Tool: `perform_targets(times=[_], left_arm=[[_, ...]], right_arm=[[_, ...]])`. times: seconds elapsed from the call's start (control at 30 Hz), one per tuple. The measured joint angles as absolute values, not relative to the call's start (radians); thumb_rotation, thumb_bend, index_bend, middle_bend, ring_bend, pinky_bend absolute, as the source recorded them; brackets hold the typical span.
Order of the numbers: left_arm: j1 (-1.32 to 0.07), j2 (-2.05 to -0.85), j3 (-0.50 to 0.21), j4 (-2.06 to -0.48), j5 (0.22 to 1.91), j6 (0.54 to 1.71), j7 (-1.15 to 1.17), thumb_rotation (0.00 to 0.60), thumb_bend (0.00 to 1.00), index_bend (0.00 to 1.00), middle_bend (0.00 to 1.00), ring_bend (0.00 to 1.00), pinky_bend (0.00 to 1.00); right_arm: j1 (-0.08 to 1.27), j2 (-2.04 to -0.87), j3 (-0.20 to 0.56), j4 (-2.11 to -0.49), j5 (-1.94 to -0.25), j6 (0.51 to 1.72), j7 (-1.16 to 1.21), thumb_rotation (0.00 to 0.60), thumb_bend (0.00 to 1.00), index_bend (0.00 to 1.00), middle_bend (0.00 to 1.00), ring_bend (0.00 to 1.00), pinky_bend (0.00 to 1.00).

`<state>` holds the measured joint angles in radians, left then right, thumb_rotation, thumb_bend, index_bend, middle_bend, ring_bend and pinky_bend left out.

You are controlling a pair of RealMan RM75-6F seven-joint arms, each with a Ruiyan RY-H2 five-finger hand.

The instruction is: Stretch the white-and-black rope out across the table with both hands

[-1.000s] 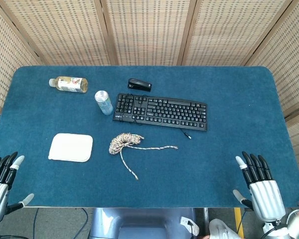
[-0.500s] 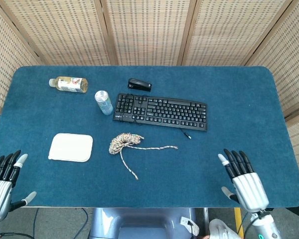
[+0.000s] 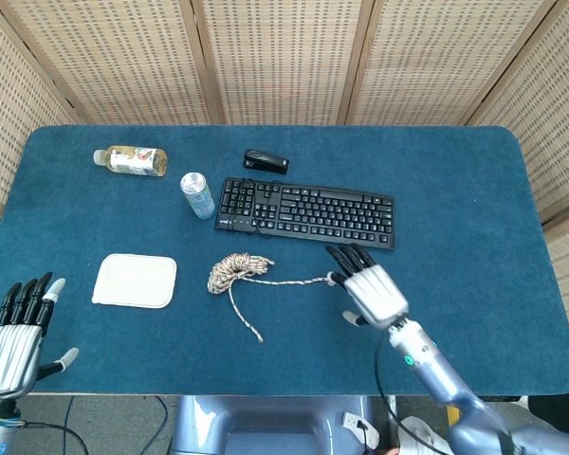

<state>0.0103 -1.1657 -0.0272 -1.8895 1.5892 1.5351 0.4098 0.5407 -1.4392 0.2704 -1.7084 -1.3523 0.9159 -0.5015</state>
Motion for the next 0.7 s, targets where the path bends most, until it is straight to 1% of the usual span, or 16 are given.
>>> perform_targets(times=[0.13, 0.3, 0.5, 0.7], left_arm=[[0.001, -1.178, -0.036, -1.889, 1.560, 1.522, 0.431, 0.600, 0.00, 0.00, 0.00, 0.00, 0.00], [-0.007, -1.192, -0.043, -1.888, 1.535, 1.514, 0.454, 0.600, 0.00, 0.00, 0.00, 0.00, 0.00], [-0.012, -1.196, -0.045, -1.887, 1.523, 1.514, 0.461, 0.600, 0.00, 0.00, 0.00, 0.00, 0.00], [-0.015, -1.199, -0.043, -1.886, 1.521, 1.516, 0.463, 0.600, 0.00, 0.00, 0.00, 0.00, 0.00]], right_arm=[[0.617, -1.531, 0.297, -1.584, -1.272, 0.880, -0.539, 0.600, 0.23, 0.41, 0.00, 0.00, 0.00], [0.689, -1.640, 0.307, -1.420, -1.218, 0.860, -0.578, 0.600, 0.27, 0.44, 0.00, 0.00, 0.00], [0.734, -1.701, 0.285, -1.315, -1.190, 0.854, -0.609, 0.600, 0.30, 0.45, 0.00, 0.00, 0.00], [0.761, -1.733, 0.260, -1.266, -1.159, 0.843, -0.624, 0.600, 0.30, 0.45, 0.00, 0.00, 0.00]])
